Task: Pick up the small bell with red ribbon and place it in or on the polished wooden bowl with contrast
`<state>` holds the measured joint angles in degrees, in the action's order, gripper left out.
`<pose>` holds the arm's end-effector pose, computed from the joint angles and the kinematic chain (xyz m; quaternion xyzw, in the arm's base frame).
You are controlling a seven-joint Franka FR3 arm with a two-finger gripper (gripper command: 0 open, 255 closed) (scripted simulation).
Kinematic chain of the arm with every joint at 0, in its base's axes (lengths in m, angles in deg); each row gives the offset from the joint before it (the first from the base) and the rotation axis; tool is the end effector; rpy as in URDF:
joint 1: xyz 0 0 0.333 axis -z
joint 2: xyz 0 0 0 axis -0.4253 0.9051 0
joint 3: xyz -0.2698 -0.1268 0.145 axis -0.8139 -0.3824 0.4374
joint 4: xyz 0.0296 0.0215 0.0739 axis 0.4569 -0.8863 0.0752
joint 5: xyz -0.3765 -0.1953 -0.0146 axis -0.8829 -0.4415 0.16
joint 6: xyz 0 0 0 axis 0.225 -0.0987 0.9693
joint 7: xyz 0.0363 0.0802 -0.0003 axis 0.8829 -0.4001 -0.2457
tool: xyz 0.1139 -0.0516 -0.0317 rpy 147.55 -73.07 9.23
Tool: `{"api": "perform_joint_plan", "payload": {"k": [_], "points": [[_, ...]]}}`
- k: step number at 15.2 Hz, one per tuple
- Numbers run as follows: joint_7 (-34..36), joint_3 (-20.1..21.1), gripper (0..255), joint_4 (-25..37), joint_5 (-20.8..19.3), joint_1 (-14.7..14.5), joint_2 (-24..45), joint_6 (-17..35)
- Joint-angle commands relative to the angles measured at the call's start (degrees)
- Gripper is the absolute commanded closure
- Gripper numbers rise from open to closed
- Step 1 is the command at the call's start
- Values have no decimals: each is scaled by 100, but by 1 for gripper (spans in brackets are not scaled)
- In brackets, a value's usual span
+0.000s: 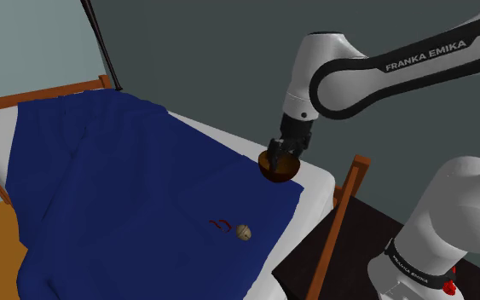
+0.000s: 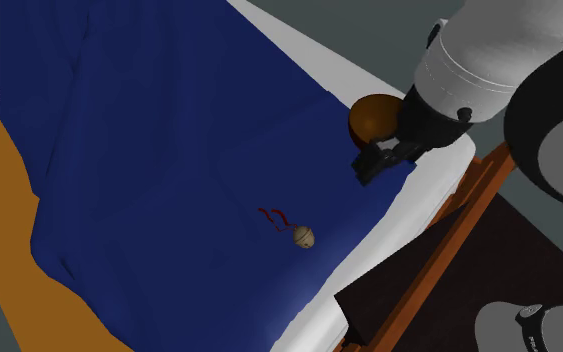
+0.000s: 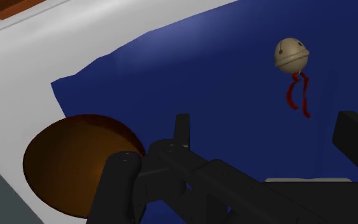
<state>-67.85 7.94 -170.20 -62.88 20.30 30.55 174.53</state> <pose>0.3679 0.1220 0.3921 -0.9985 0.0316 -0.0297 0.0348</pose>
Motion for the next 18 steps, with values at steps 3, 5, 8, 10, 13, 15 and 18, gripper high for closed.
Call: {"api": "perform_joint_plan", "payload": {"k": [3, 5, 8, 10, 13, 15, 18], "points": [[297, 420, 0, -183, 108, -122, 717, 999], [460, 622, 0, -200, 91, -141, 1136, 1474], [783, 939, 0, -157, -68, -105, 1834, 2178], [1091, 1155, 0, -82, -322, -32, 2340, 2630], [1817, 1429, 0, 101, -1088, 130, 3156, 3249], [2536, 1449, 0, 285, -1929, 153, 3733, 3581], [2935, 1259, 0, 371, -2443, 30, 4069, 3787]]}}
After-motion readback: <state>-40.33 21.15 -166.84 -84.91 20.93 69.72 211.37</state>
